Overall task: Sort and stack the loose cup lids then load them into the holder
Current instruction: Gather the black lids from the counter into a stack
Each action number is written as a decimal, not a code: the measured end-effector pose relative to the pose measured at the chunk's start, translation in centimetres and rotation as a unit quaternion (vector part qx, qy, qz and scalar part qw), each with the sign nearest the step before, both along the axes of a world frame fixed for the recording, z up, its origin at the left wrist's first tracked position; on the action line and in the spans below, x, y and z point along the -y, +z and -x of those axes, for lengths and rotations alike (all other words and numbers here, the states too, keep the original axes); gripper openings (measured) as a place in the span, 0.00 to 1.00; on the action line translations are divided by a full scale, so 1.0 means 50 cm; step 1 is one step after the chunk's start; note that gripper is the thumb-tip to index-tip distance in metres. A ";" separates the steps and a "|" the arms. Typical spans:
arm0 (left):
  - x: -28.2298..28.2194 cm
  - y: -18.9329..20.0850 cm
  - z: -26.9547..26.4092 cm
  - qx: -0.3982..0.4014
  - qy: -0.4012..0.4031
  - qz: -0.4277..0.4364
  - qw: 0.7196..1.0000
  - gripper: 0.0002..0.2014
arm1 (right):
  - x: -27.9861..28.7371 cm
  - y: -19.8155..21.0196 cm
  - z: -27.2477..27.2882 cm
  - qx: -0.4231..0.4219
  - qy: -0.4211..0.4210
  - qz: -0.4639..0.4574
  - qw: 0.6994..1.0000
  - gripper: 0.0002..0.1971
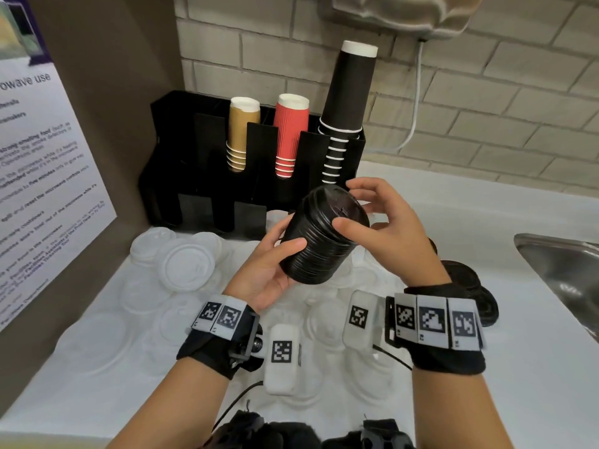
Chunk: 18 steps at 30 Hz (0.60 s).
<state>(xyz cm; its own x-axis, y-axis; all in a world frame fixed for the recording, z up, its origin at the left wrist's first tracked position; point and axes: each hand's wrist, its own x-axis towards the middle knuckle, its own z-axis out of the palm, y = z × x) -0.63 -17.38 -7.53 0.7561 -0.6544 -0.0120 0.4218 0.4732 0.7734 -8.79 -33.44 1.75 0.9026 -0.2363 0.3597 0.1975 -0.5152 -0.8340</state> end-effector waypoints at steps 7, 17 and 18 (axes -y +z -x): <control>-0.001 -0.009 -0.002 0.006 -0.008 -0.020 1.000 0.31 | -0.007 0.012 0.005 -0.021 0.023 0.048 0.998 0.24; 0.007 -0.004 -0.004 0.006 -0.012 -0.021 1.000 0.28 | -0.002 0.020 0.010 -0.016 0.042 0.076 0.996 0.24; 0.007 -0.003 -0.004 0.004 -0.011 -0.020 1.000 0.27 | -0.002 0.018 0.011 -0.016 0.041 0.075 0.996 0.24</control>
